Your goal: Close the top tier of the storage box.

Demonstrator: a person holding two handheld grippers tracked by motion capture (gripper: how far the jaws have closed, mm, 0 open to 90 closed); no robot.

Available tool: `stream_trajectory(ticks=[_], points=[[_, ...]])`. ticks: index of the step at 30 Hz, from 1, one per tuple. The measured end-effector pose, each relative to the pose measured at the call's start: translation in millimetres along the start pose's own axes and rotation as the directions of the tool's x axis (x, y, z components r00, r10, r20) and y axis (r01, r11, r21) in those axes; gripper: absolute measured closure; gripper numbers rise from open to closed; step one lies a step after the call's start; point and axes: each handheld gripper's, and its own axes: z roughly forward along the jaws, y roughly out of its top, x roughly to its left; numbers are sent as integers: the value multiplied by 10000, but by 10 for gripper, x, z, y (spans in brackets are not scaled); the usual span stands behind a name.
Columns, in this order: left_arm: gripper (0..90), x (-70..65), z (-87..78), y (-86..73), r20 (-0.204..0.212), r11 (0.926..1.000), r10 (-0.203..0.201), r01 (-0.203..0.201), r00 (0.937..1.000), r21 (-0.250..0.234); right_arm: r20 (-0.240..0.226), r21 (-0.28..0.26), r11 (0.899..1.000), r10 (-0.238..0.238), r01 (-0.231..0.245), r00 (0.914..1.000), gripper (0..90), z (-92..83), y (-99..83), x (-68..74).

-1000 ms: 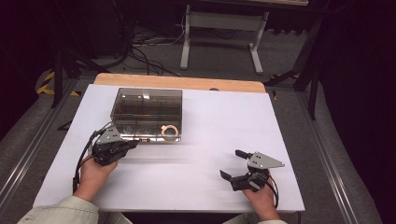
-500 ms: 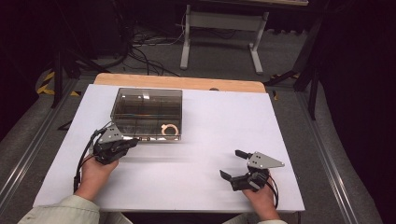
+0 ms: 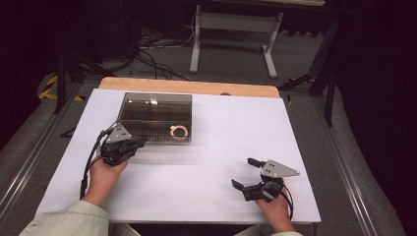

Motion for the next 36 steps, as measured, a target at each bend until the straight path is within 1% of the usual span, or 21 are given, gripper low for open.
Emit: stream_trajectory(ticks=[3,12,14,15,22,27,30,33,36], points=[[899,24,22,15,-2,10000,-91,91,10000,5,1,4,10000,1,-1,10000,40,1,0,0],[899,75,106,89,-304,9999,-128,128,9995,-25,-7,-5,10000,-33,33,10000,42,2,0,-2],[899,90,123,97,-270,9997,-251,249,9993,-44,-5,-4,10000,-41,41,10000,42,2,0,-2],[899,98,131,99,-334,9996,-283,280,9990,-87,-12,-11,10000,-21,21,10000,42,2,0,-1],[899,139,187,122,-440,9992,-383,379,9983,-84,-9,-5,10000,-30,30,10000,42,1,1,-1],[899,157,223,145,-590,9991,-428,424,9973,-83,-4,-5,10000,-41,41,10000,42,1,1,0],[899,170,250,162,-765,9991,-431,431,9961,-17,-11,-8,10000,-41,41,10000,42,1,1,-1],[899,181,258,170,-682,9988,-494,494,9964,-17,-14,-15,10000,-54,54,10000,42,2,2,0],[899,180,259,177,-678,9990,-431,435,9968,43,-27,-27,10000,-59,59,10000,42,4,2,0]])
